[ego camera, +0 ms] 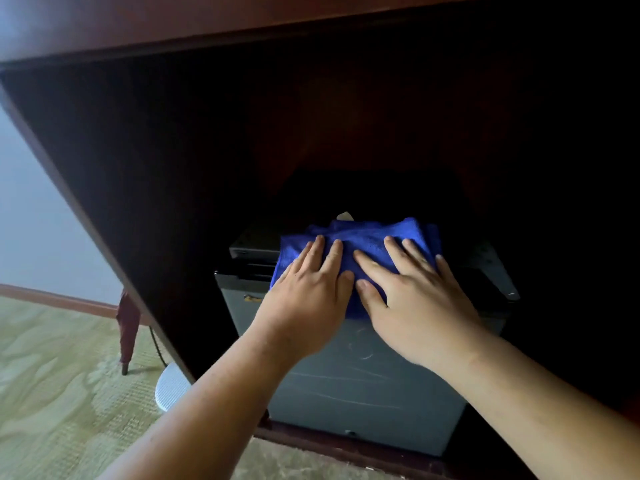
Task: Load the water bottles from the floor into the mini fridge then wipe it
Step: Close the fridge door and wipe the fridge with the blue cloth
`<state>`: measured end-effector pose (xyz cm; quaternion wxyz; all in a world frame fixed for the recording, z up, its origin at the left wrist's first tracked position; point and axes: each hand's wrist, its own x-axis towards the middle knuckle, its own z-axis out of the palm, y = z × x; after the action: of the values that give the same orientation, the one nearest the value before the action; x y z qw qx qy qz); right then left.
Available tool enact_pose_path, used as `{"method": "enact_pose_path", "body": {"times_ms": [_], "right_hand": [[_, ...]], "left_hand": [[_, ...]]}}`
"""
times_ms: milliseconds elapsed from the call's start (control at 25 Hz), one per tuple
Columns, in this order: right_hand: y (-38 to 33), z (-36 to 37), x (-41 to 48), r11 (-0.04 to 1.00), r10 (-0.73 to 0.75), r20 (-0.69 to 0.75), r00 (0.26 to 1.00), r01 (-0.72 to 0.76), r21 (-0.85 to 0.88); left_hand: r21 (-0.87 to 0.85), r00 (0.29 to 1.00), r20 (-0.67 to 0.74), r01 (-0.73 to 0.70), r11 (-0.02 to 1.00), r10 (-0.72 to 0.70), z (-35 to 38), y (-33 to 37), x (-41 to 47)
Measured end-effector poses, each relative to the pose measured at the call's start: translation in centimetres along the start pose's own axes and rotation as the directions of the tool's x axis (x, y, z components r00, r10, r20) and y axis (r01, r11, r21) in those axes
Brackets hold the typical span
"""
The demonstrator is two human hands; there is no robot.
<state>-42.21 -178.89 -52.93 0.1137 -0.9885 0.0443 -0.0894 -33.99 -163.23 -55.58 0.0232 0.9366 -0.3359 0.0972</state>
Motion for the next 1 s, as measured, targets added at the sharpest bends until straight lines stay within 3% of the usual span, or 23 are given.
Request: {"method": "enact_pose_path", "body": {"times_ms": [400,560,640,800,1000], "right_hand": [[-8.6,3.4,5.2,0.992,-0.117,0.015,0.993,0.117,-0.044],[-7.3,3.0,4.2,0.989,-0.141,0.013,0.990,0.141,-0.047],[-6.1,2.7,3.3,0.989,-0.137,-0.007,0.991,0.136,-0.050],[-2.2,1.7,1.3,0.994,-0.093,-0.059,0.994,0.089,-0.059],[3.2,-0.4,-1.0,0.992,0.008,-0.053,0.999,-0.014,-0.124]], "left_hand": [[0.092,0.988,-0.026,0.154,0.984,-0.152,-0.4,-8.5,-3.2],[-0.035,0.967,-0.061,0.246,0.969,-0.248,-0.2,-7.5,-3.2],[0.041,0.980,-0.073,0.187,0.982,-0.183,0.3,-6.7,-3.0],[0.022,0.996,-0.065,0.058,0.998,-0.056,0.0,-2.1,-1.7],[-0.081,0.994,-0.087,0.066,0.995,-0.073,0.2,3.7,0.9]]}}
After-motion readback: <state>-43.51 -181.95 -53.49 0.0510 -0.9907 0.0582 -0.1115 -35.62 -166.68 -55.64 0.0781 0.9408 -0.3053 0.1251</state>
